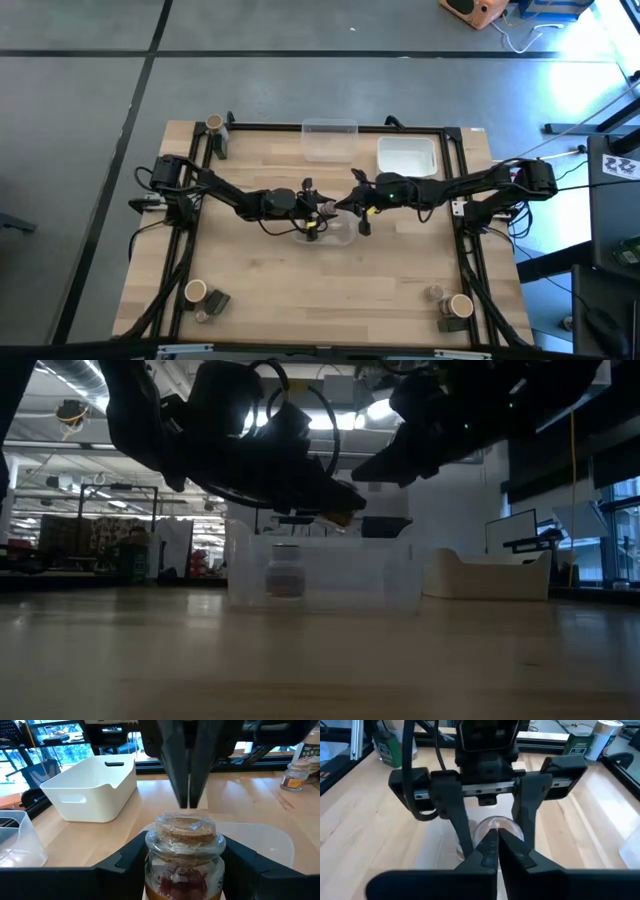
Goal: Sort spices by type
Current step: Put the top left transparent seasoning bottle into the bottom transparent bin
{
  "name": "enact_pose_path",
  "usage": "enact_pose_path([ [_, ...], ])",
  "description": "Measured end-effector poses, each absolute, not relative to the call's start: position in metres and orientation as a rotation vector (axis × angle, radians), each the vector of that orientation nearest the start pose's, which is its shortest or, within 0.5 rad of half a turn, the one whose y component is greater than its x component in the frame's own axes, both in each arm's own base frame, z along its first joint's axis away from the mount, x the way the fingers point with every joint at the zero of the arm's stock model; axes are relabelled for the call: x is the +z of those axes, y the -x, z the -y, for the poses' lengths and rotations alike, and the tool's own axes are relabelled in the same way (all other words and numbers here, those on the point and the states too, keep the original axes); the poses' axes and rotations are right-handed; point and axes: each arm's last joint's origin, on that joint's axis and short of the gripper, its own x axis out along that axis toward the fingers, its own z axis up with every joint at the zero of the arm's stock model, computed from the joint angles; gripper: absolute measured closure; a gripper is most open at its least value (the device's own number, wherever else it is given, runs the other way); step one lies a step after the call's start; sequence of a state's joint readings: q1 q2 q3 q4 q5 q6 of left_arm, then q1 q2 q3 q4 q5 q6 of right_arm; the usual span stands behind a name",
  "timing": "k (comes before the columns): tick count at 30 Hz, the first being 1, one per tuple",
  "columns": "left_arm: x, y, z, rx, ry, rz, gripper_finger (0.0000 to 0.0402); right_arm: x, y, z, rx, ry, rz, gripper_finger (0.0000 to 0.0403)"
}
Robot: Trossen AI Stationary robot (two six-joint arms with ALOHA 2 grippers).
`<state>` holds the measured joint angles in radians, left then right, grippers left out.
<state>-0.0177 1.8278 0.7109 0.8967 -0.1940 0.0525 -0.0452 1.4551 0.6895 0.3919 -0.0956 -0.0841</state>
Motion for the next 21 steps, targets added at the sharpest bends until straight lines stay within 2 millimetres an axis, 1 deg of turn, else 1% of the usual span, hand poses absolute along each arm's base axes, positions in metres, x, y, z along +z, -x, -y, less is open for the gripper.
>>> enact_pose_path([
  [5,0.144,-0.342,0.000,0.170,-0.075,-0.221,0.0222,0.204,-0.293,0.011,0.059,0.055,-0.420,0.0387],
  [9,0.144,-0.342,0.000,0.172,-0.060,-0.217,0.0222,0.197,-0.290,0.011,0.037,0.056,-0.486,0.0387],
  [14,0.145,-0.342,0.000,0.177,-0.049,-0.214,0.0222,0.194,-0.294,0.011,0.037,0.055,-0.466,0.0387],
  [21,0.145,-0.342,0.001,0.171,-0.049,-0.215,0.0222,0.207,-0.299,0.012,0.032,0.067,-0.336,0.0386],
])
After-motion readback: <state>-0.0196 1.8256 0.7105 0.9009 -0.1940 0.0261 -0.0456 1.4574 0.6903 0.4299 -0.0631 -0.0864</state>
